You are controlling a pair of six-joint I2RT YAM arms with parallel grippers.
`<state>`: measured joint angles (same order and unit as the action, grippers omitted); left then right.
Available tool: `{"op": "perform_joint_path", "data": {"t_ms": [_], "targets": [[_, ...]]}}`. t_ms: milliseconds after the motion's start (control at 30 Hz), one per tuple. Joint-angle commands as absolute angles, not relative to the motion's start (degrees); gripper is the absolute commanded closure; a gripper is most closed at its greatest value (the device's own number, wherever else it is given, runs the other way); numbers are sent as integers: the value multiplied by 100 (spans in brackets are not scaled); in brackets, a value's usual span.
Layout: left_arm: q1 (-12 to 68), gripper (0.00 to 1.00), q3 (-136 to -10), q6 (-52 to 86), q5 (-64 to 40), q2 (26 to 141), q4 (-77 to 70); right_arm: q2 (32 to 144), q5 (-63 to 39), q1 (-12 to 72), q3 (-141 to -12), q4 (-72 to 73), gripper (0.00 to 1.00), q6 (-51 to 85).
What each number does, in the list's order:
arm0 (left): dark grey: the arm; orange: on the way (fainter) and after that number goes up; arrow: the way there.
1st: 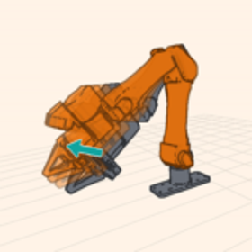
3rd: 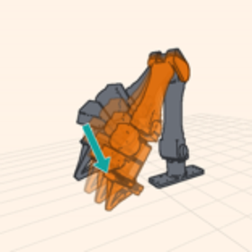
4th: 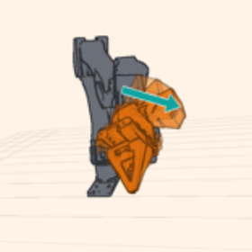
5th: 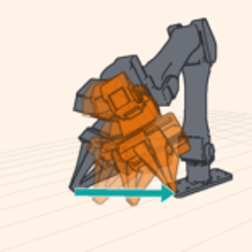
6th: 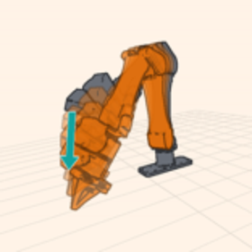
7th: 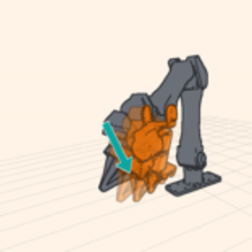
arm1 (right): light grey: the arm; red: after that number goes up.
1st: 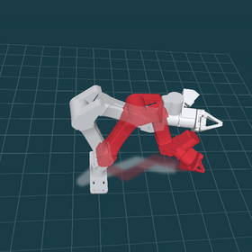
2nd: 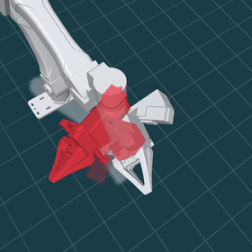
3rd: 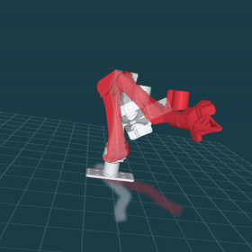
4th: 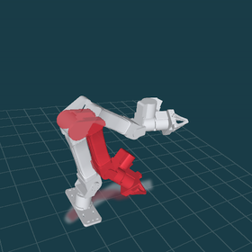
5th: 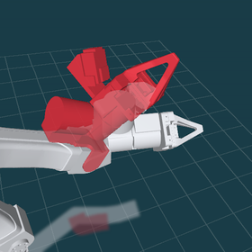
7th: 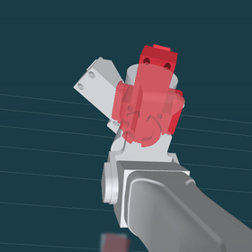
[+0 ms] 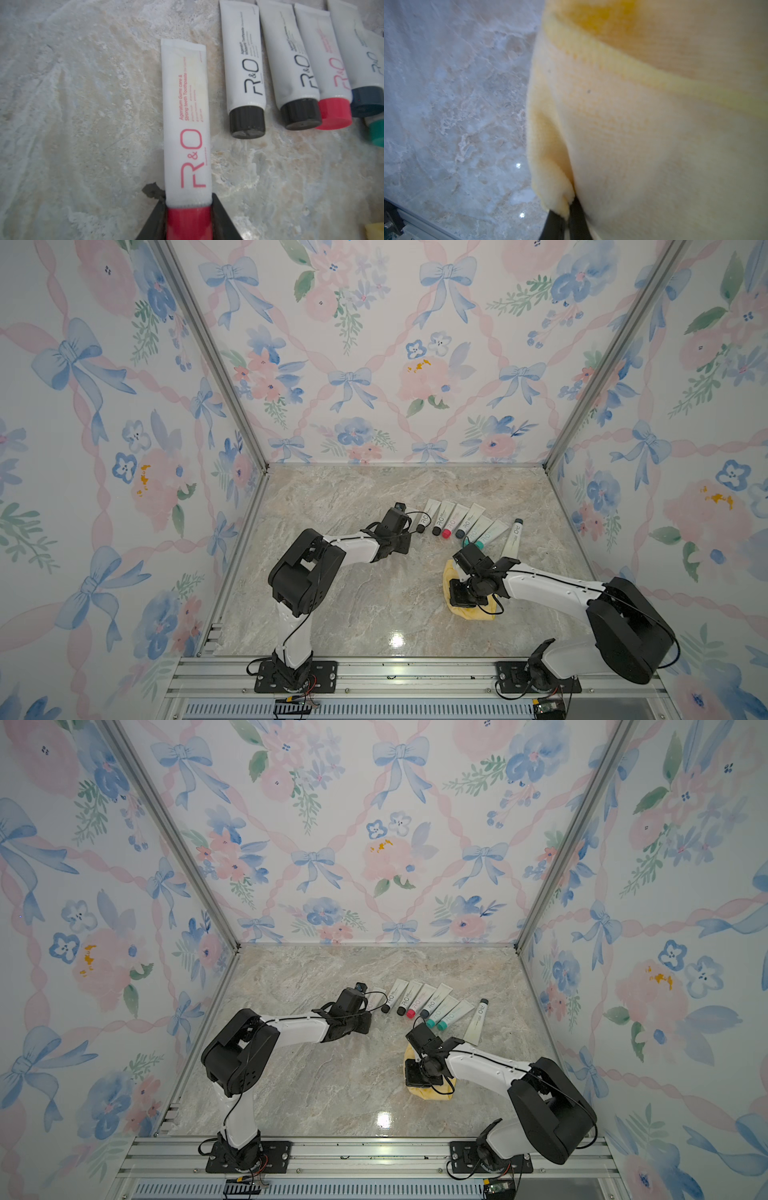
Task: Wipe the surface of the toothpaste tube
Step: Move the toothpaste to the center of the board.
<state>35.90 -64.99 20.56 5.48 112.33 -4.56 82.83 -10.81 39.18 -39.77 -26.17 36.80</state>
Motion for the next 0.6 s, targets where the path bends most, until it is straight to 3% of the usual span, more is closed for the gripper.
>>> {"op": "perform_joint_path", "data": {"t_ms": [0,133,367,567], "targets": [[3301,66,-6915,2040,300,11520,-381,8555,-1118,4103,-4024,-2491,93,3845],[3257,62,-7315,2091,139,11727,-357,8650,-1119,4147,-4126,-2465,93,3852],[3036,19,-6399,2663,578,10249,-290,8674,-1287,4051,-4102,-2221,93,3882],[3143,11,-5177,2724,-210,8719,-320,8889,-2026,3760,-4010,-1524,93,4171]]}}
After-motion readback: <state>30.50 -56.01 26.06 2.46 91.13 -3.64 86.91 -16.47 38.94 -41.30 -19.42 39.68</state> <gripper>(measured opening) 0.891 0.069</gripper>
